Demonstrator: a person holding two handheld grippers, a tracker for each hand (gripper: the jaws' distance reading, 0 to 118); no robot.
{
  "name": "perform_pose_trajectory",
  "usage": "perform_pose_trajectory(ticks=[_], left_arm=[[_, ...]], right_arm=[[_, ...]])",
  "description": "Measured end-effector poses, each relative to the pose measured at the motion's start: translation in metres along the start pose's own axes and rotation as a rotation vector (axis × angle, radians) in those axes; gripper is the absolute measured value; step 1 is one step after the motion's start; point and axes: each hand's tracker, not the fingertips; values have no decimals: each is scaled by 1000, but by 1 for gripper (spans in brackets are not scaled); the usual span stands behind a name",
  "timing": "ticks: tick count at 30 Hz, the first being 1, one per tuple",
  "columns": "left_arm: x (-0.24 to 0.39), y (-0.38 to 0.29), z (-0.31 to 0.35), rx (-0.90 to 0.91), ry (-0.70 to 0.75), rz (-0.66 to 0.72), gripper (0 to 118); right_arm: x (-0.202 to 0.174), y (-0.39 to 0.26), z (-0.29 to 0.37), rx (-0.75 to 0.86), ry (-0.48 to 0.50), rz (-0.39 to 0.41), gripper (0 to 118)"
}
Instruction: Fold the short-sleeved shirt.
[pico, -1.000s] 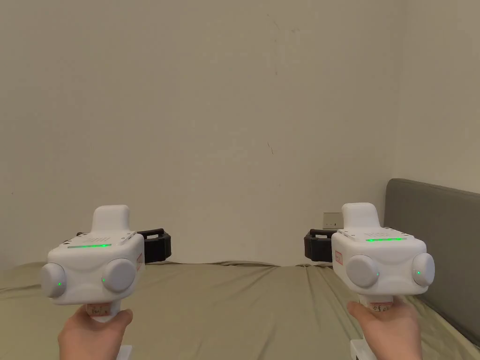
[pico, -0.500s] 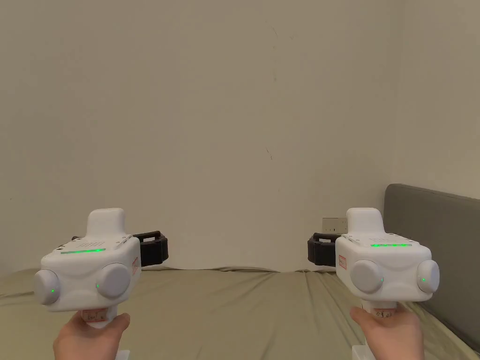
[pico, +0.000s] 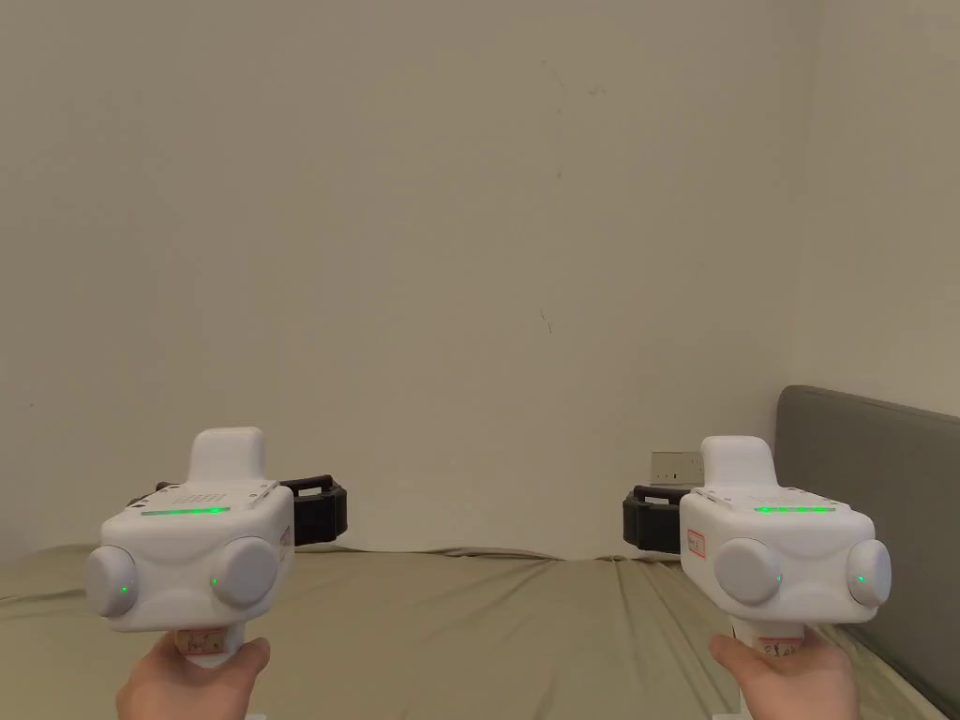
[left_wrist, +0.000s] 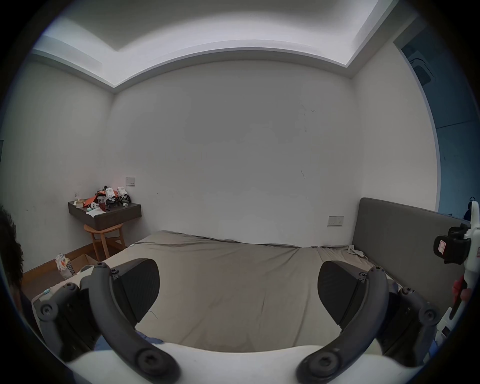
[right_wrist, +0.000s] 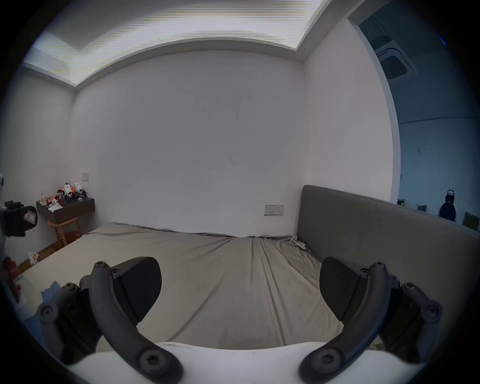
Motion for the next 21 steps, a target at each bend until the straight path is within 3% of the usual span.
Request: perform_pose_trajectory(ticks=[6,21], left_arm=[[4,2,-1,11,-4,-40,118],[7,6,-3,18,1,-43,118]], right_arm=[[4,2,-2,-2,-8,-32,118],[0,1,-2,14,-22,21,118]])
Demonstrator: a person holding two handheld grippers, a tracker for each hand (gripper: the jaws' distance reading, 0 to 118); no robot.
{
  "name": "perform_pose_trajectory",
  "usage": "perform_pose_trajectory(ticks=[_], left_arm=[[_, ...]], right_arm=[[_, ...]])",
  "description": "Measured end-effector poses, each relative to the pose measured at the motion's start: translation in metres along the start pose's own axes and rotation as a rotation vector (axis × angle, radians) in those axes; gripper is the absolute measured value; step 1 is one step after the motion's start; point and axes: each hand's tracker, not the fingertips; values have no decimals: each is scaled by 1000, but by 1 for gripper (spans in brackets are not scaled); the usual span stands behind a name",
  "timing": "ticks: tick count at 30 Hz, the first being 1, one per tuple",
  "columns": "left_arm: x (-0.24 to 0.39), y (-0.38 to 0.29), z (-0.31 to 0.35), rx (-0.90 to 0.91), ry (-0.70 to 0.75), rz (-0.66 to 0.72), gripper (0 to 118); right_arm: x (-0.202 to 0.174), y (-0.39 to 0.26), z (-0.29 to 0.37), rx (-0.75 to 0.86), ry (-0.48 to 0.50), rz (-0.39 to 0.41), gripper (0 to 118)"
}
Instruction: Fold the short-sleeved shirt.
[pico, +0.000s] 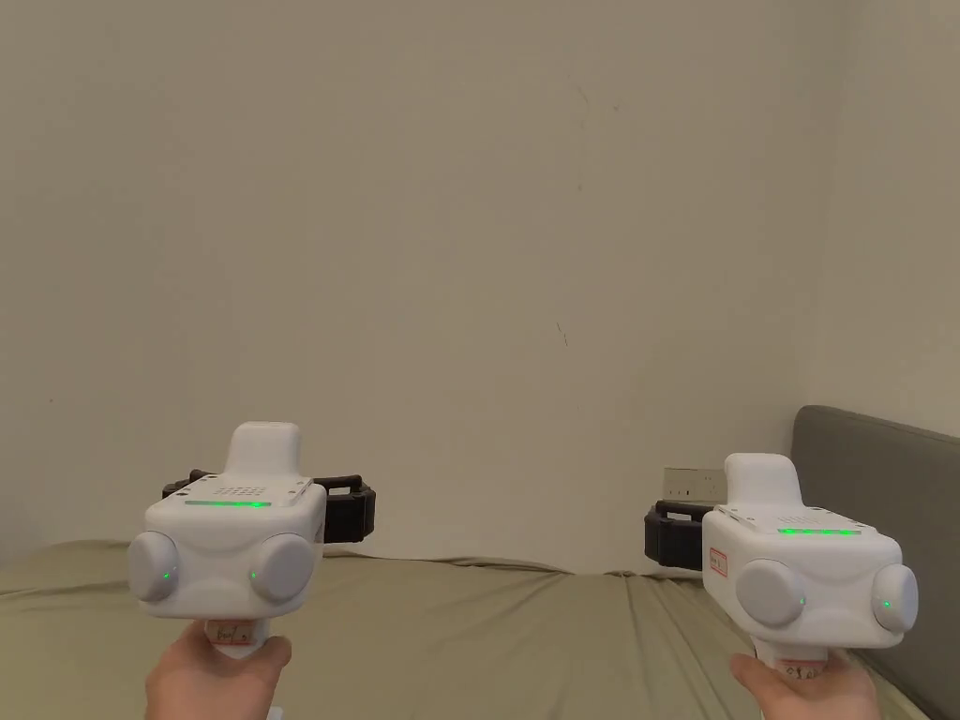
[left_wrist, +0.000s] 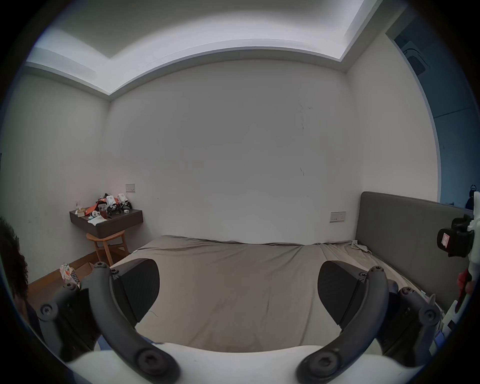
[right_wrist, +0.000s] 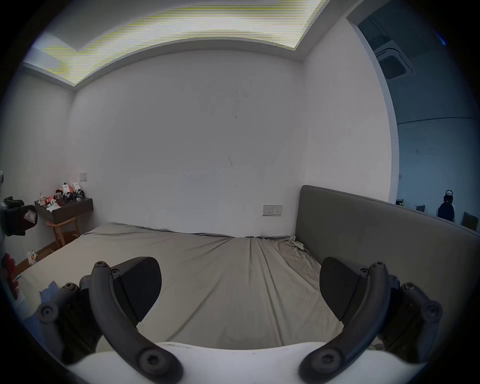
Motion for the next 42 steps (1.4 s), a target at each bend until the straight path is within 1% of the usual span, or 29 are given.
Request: perform_pose_trajectory(ticks=[8,16,19,24,30,33,35,38,39,40,41,42], left_arm=[[-1,1,0,-7,-15,6,118],[0,5,1,-2,-18,-2,118],[1,6,-1,-5,-22,-2,118],[2,5,-2,-7,-23,5,118],[4,4,0,2,-26,23,118],[5,6,-1,2,-36,3,118],[6,7,-3,-28,-108,-15,118],[16,1,4,-11,-100,-81,118],[20,0,7,4,-130,-128,105],[27,-2,8,-6,-92,-178,69],[33,-4,7,-18,-50,-207,20],[36,-7,8,15,-33,-186,1]], right_arm=[[-1,-3,1,-1,3,11,118],[0,-2,2,1,7,-30,118],[-1,-4,3,-6,13,-26,118],[-4,-6,4,2,0,19,118],[-4,-2,4,13,2,-5,118],[-6,-1,6,22,7,17,118],[-7,-2,10,43,-1,39,118],[-8,-6,15,60,6,36,118],[-10,-9,17,59,-1,49,110],[-13,-12,17,63,-28,79,79],[-14,-15,14,24,-66,93,21],[-13,-22,12,28,-97,57,3]])
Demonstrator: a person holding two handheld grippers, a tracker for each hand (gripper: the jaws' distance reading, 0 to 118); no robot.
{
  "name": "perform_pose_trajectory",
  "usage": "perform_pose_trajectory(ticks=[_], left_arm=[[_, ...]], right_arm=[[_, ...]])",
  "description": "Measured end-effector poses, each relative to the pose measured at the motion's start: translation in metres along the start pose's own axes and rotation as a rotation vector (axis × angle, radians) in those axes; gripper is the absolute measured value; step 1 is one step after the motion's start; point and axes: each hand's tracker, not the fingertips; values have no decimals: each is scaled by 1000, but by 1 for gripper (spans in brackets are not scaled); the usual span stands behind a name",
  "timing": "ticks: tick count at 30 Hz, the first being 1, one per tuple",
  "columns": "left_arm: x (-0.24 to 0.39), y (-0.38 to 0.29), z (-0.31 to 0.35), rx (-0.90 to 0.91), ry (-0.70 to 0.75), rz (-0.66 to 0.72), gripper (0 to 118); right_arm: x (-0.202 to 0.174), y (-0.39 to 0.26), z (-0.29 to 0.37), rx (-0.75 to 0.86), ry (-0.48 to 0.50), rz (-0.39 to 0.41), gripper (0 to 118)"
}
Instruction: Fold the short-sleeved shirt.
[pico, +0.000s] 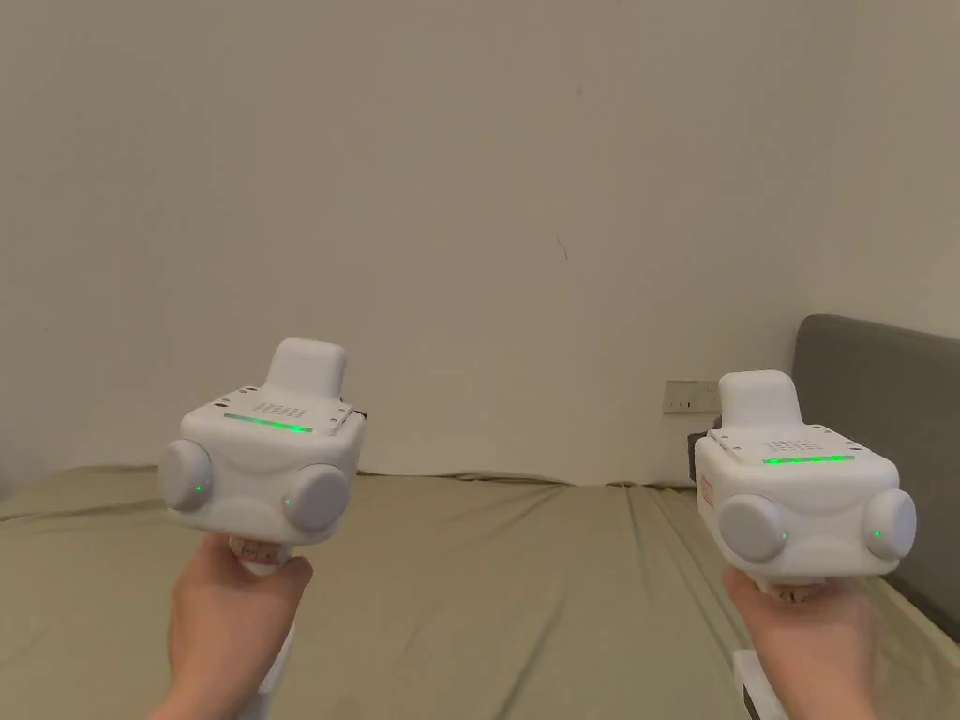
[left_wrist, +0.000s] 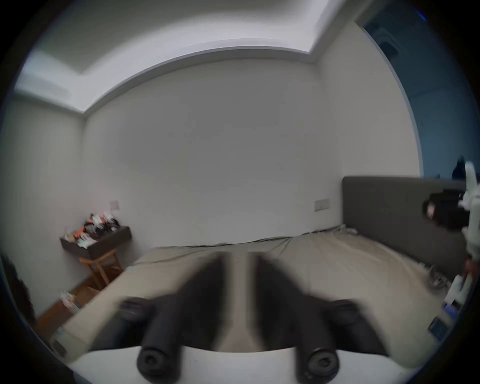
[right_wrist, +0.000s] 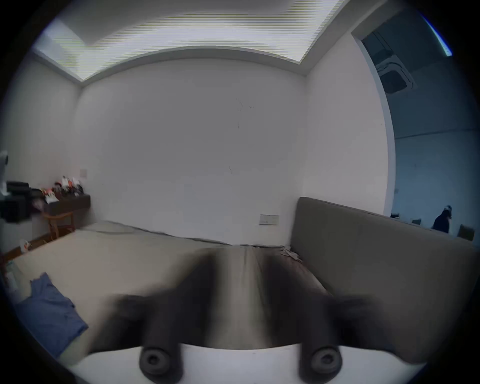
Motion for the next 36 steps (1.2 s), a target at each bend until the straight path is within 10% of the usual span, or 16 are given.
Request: perform_pose_trajectory(ticks=[2,11,24,33,34,36], left_arm=[[-5,-1,1,-13,-102,62,1],[-39,-18,5,-55,-56,162,1],[-278,-91,178,-215,529,133,1],[-316,-135,196,-312,500,164,1],[-314,-148,186,-339,471,206,14],[-308,-185,156,-466,378,290,96]], right_arm=[[10,-9,-2,-27,148,-60,3],[-13,-15,4,-15,224,-18,3],[-290,-12,80,-63,778,-95,3],[-346,-17,110,-33,868,-8,3],[-344,-22,108,-33,863,11,3],[-338,-32,95,-59,841,40,3]])
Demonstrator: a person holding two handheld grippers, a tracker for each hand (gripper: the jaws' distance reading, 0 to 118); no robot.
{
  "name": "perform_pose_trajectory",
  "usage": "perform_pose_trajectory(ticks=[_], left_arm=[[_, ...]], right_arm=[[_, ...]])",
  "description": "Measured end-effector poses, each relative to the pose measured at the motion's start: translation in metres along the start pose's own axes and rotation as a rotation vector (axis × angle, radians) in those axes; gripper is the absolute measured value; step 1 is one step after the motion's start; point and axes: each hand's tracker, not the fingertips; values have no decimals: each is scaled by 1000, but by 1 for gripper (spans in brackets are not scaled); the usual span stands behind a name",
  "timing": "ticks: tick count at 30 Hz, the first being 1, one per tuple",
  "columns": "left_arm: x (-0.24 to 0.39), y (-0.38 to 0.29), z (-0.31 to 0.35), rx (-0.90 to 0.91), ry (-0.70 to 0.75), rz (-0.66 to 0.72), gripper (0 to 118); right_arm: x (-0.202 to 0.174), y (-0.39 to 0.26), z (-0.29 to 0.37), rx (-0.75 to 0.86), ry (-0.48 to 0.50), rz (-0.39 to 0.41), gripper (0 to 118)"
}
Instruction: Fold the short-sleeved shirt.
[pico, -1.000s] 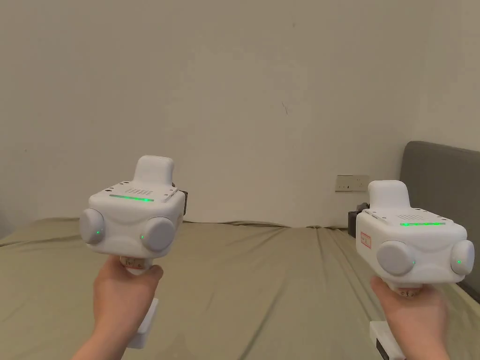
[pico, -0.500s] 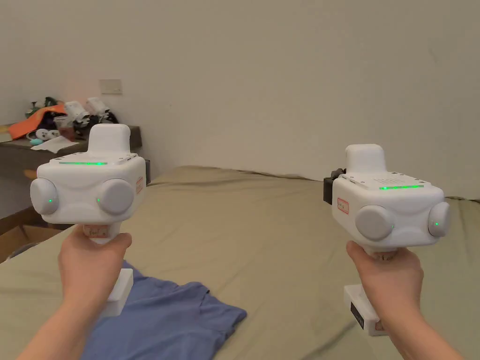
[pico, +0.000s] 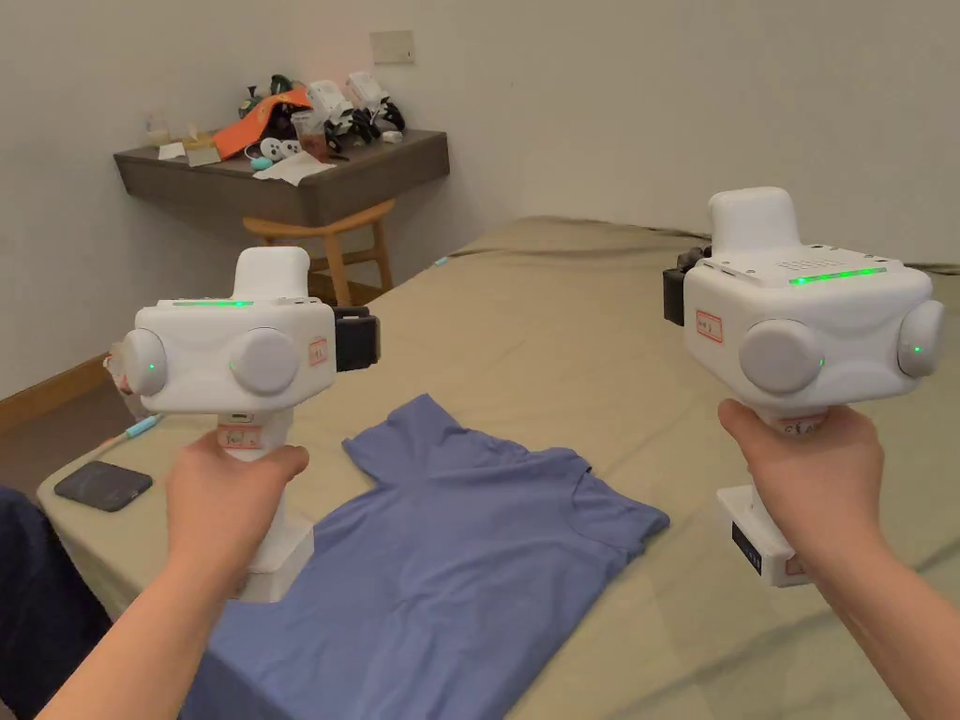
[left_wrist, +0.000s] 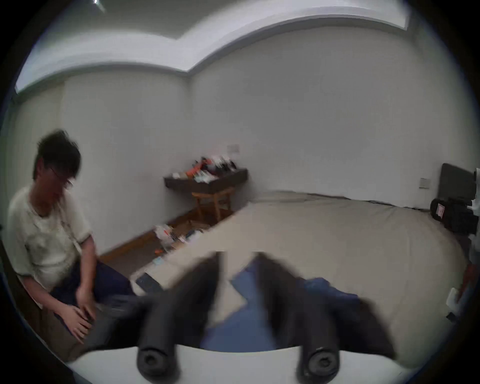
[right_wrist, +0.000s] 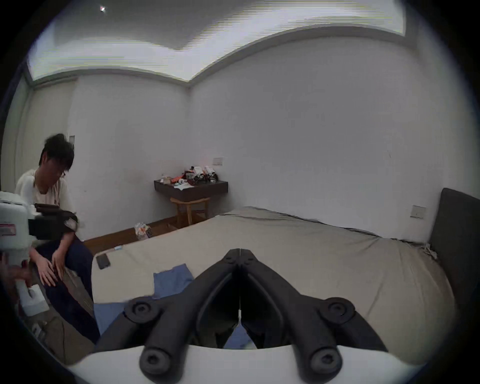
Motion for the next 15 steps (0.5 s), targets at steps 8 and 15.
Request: perform_pose_trajectory(ticks=[8,15], left_arm=[[95,-135,-150,-357,-187,16,97],[177,-187,-203,-457,-301,-190,97]], right_arm=[[74,-72,-40,-202,-86,22,3],[123,-142,-73,-345,-82,-23,3]])
